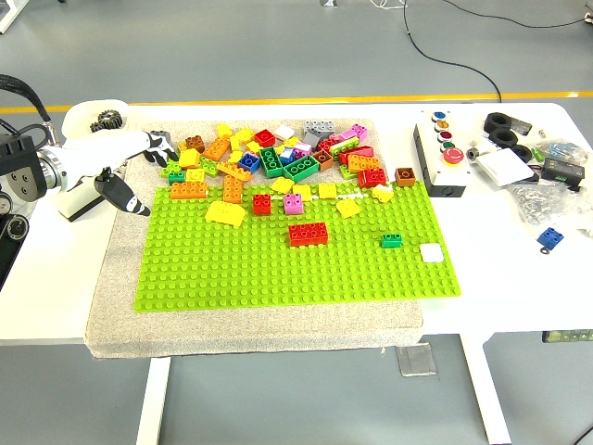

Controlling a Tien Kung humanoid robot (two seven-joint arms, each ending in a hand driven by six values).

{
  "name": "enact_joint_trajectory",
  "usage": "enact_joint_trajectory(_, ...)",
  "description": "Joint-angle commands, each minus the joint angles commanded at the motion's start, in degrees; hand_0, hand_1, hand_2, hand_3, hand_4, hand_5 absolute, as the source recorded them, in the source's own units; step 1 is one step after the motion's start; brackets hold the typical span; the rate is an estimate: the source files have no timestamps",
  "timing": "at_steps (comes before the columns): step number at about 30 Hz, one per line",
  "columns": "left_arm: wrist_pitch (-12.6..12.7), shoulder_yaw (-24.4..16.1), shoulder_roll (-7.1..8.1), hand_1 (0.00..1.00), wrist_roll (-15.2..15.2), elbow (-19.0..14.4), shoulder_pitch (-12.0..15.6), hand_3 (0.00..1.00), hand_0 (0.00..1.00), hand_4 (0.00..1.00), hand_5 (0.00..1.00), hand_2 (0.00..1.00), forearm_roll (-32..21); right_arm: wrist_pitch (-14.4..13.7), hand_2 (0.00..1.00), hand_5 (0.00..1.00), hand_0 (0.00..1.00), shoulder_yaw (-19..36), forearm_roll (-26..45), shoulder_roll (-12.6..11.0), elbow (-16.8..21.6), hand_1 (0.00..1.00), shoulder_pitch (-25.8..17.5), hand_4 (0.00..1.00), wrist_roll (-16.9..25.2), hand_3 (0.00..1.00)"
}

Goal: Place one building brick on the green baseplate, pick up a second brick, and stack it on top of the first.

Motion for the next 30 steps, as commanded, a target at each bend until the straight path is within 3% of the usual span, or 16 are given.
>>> enact_joint_trajectory(12, 0.0, -1.9, -2.31, 0.775, 1.8, 1.8, 2.7, 0.806, 0.902, 0.980, 0.015, 0.746, 0.0, 0.1, 0.724, 0.280, 0.747, -0.2, -0.3, 0.0, 0.0, 0.658, -0.1, 0.819, 0.1, 0.615)
enact_joint_trajectory(20, 0.0, -1.8, -2.44, 0.745, 2.3, 1.8, 2.9, 0.768, 0.861, 0.987, 0.030, 0.713, 0.0, 0.1, 0.724, 0.280, 0.747, -0.1, -0.6, 0.0, 0.0, 0.658, -0.1, 0.819, 0.1, 0.615)
enact_joint_trajectory(21, 0.0, -1.8, -2.44, 0.699, 2.3, 1.8, 2.9, 0.695, 0.804, 0.916, 0.002, 0.587, 0.0, 0.1, 0.724, 0.280, 0.747, -0.1, -0.6, 0.0, 0.0, 0.658, -0.1, 0.819, 0.1, 0.615)
enact_joint_trajectory(26, 0.6, -1.8, -2.48, 0.699, 2.6, 1.7, 2.8, 0.695, 0.804, 0.916, 0.002, 0.587, 0.0, 0.1, 0.724, 0.280, 0.747, -0.1, -0.6, 0.0, 0.0, 0.658, -0.1, 0.819, 0.1, 0.615)
enact_joint_trajectory(27, 0.8, -1.9, -2.49, 0.651, 2.6, 1.7, 2.8, 0.553, 0.771, 0.781, 0.002, 0.516, 0.0, 0.1, 0.724, 0.280, 0.747, -0.1, -0.5, 0.0, 0.0, 0.656, -0.1, 0.819, 0.1, 0.615)
enact_joint_trajectory(30, 1.4, -1.9, -2.48, 0.651, 2.6, 1.6, 2.8, 0.553, 0.771, 0.781, 0.002, 0.516, 0.0, 0.1, 0.724, 0.280, 0.747, 0.0, -0.5, 0.0, 0.0, 0.656, -0.1, 0.819, 0.0, 0.615)
